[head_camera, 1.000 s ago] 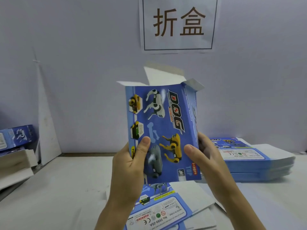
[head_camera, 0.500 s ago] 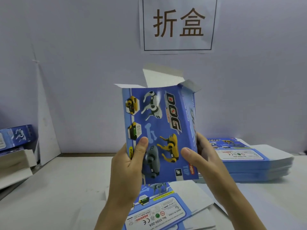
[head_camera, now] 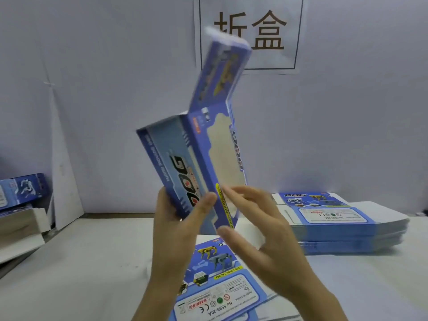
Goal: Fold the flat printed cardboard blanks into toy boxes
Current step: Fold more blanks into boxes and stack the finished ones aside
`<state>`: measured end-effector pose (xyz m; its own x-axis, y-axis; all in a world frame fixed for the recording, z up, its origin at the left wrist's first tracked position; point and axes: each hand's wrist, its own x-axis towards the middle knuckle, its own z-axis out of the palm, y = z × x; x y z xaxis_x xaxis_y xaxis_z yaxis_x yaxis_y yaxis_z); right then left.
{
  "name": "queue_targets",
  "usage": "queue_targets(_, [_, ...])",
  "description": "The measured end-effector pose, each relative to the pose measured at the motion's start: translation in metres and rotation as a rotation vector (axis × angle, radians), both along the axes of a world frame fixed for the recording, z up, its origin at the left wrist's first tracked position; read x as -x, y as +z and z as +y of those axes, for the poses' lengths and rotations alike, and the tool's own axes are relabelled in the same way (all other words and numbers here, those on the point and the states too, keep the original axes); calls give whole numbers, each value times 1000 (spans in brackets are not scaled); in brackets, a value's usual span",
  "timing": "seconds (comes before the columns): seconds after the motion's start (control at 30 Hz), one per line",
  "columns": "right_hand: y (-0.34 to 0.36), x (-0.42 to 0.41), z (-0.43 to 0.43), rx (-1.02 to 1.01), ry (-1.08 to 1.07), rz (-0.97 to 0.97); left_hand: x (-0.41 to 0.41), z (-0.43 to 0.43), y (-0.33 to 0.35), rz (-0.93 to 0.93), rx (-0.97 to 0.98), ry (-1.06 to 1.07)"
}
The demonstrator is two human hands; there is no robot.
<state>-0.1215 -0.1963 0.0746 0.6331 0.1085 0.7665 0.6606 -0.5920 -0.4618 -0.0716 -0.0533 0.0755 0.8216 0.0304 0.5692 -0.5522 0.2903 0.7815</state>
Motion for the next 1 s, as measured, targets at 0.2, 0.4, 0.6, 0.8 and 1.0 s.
queue_targets(0.2, [0, -2, -11, 20, -58, 2, -12, 12, -12, 230, 8, -173])
queue_targets(0.4, [-4, -7, -12, 12, -109, -145, -9, 2, -14, 363, -134, -97])
queue_targets(0.6, [-3, -10, -29, -612, -7, 519, -12, 12, -12, 241, -60, -454])
queue_targets(0.8, [-14, -22, -20, -868, 191, 433, -9, 15, -13, 234, -495, -333])
queue_targets(1.0, [-19, -25, -19, -704, 430, 678, -15, 52, -2, 350, -417, -230])
